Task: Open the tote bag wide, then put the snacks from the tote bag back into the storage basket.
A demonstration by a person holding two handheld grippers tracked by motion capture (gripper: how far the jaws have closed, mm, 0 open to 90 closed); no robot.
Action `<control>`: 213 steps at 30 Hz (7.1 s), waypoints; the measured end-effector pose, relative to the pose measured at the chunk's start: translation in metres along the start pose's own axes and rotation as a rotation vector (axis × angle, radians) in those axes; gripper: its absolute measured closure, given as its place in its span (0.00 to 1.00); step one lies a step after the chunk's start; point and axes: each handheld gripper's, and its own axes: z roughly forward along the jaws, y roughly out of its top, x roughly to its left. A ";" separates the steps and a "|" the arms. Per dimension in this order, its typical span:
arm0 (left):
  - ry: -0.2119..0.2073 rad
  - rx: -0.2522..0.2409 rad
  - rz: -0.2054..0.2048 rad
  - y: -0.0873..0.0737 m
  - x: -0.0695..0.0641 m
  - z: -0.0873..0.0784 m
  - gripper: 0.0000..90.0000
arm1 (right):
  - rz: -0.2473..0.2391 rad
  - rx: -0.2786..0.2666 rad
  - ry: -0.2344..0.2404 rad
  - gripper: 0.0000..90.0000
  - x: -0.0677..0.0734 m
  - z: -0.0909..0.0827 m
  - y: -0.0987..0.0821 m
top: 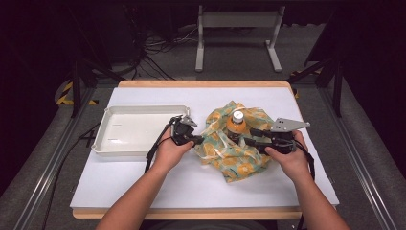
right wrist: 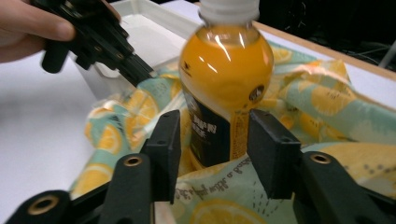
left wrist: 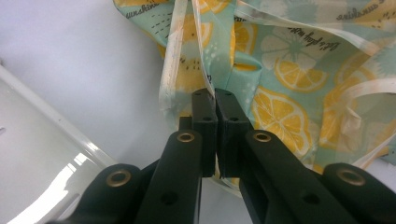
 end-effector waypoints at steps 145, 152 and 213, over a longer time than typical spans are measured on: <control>-0.189 -0.390 0.231 0.098 -0.045 0.009 0.65 | -0.054 -0.133 -0.040 0.23 0.012 -0.030 -0.039; -0.192 -0.407 0.229 0.104 -0.050 0.000 0.65 | -0.051 -0.133 -0.038 0.23 0.011 -0.029 -0.040; -0.127 -0.483 0.174 0.088 -0.024 -0.108 0.65 | -0.061 -0.159 -0.032 0.25 0.010 -0.039 -0.034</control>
